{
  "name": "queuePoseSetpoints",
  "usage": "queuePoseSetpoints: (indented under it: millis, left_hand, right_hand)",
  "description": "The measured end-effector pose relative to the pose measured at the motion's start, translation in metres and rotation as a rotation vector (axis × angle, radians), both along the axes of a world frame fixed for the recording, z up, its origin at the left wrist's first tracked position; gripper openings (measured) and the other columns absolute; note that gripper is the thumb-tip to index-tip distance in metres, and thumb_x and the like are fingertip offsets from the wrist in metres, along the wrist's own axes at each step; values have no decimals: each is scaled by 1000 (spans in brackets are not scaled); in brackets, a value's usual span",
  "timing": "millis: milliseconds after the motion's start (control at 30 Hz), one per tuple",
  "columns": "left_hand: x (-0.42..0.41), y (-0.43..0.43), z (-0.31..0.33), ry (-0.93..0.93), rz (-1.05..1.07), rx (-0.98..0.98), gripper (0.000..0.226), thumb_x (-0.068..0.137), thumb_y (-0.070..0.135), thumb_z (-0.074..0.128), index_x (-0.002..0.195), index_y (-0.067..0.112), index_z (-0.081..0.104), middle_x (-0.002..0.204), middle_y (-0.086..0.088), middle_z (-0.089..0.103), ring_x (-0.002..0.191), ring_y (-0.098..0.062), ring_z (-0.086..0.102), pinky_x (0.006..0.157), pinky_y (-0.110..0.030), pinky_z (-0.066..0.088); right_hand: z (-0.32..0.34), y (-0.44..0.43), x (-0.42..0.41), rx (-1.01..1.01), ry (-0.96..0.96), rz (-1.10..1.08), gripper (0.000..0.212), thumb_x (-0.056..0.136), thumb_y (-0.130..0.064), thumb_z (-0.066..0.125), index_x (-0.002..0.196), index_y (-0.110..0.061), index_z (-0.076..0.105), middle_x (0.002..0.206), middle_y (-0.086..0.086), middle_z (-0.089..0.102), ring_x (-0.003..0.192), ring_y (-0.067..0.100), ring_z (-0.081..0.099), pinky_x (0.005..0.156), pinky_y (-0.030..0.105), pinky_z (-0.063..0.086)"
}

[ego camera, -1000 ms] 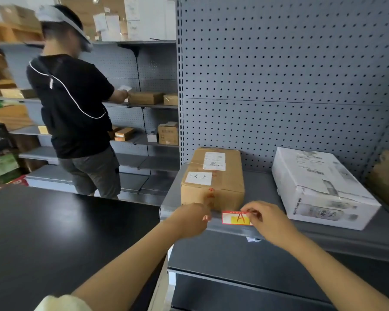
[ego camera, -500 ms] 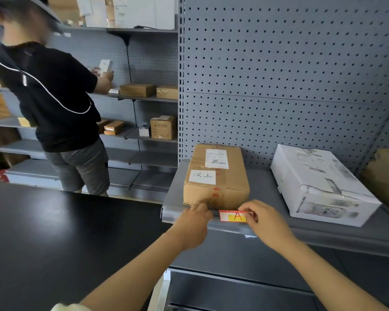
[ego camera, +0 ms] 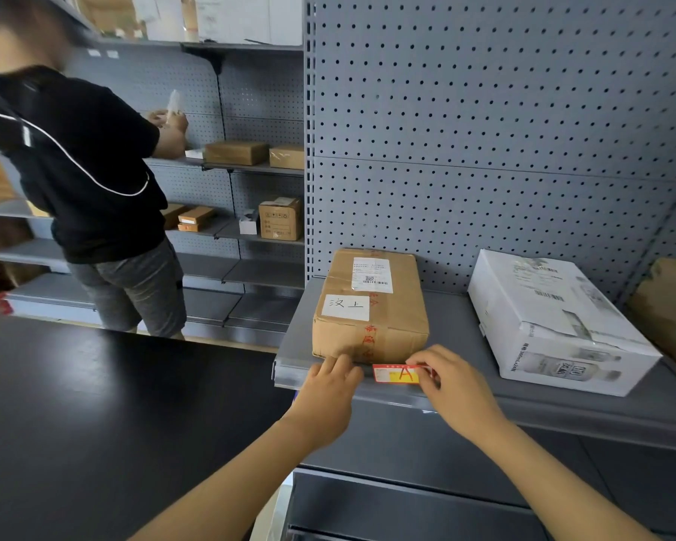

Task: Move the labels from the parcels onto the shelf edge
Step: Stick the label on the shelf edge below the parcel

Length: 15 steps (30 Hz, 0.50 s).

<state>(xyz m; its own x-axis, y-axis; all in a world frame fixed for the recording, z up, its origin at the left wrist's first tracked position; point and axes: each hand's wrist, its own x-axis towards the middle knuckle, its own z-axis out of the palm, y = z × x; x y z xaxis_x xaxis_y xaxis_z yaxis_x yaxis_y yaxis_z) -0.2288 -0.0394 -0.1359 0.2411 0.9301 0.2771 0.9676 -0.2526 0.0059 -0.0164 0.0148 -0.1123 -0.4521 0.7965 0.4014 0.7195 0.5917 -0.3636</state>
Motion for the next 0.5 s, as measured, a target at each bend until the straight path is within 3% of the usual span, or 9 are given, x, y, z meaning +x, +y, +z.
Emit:
queuePoseSetpoints:
  millis: [167,500]
  left_hand:
    - [-3,-2,-5,98,-40,15,47,83,6,49,128,14,36,135,-13,36,120,-30,35,101,-38,32]
    - [-8,-6,-15,137,-122,22,55,87,8,49,139,12,29,137,-11,36,123,-28,34,105,-39,30]
  right_hand:
    - [-5,2,2,0,18,7,14,90,-17,57,97,-27,64,93,-15,60,76,2,52,64,20,47]
    - [-9,2,3,-21,54,9,14,90,-16,59,96,-27,64,93,-15,60,81,5,56,69,28,53]
